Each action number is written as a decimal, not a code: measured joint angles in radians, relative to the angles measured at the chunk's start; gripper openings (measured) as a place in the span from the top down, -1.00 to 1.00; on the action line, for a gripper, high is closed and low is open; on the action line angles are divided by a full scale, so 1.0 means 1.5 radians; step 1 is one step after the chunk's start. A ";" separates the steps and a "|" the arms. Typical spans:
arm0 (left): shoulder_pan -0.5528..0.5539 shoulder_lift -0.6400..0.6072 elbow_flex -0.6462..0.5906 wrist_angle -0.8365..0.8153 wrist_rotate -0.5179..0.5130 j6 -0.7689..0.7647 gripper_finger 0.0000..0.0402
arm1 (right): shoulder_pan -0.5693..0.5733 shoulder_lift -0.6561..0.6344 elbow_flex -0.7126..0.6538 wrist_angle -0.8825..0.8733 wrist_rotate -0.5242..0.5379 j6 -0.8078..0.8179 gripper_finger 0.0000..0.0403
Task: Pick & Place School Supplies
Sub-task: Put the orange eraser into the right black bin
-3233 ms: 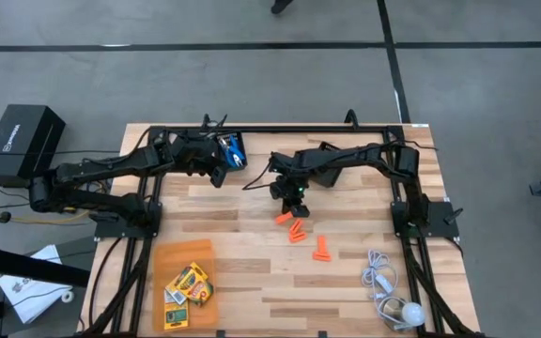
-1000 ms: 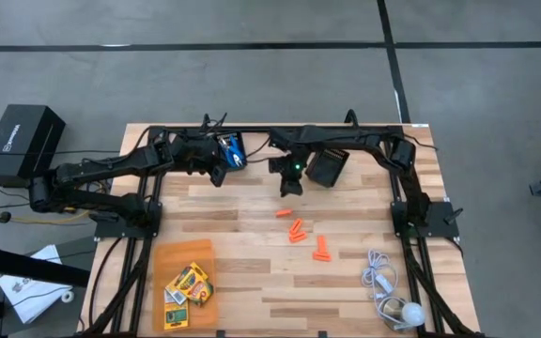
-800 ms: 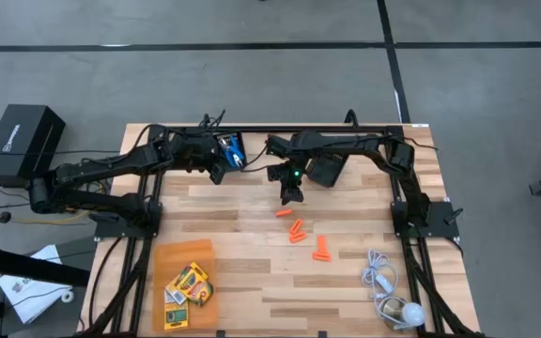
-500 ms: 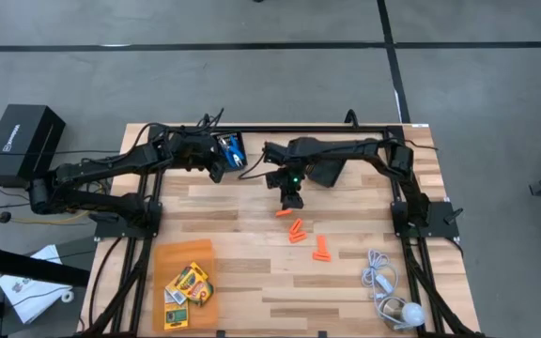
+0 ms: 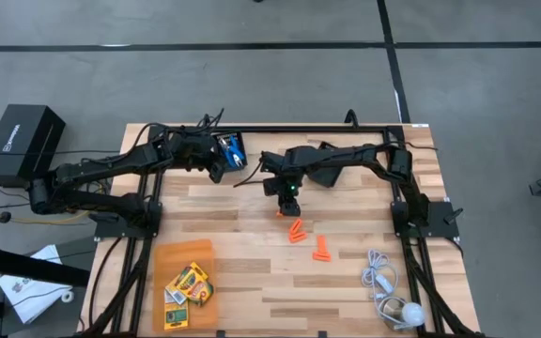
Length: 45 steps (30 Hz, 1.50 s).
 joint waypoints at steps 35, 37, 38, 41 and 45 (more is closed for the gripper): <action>0.000 0.000 0.000 -0.009 0.005 0.018 0.64 | 0.010 0.028 -0.004 0.017 0.008 0.014 0.21; 0.000 0.000 0.000 -0.009 0.005 0.018 0.64 | 0.010 0.028 -0.021 0.042 0.005 0.021 0.21; 0.000 0.000 0.000 -0.010 0.005 0.017 0.64 | 0.010 0.028 -0.032 0.048 0.000 0.026 0.21; 0.000 0.000 0.000 -0.010 0.005 0.018 0.64 | 0.010 0.026 -0.056 0.056 -0.003 0.035 0.21; 0.000 0.000 0.000 -0.010 0.005 0.021 0.64 | 0.009 0.021 -0.087 0.097 0.000 0.044 0.25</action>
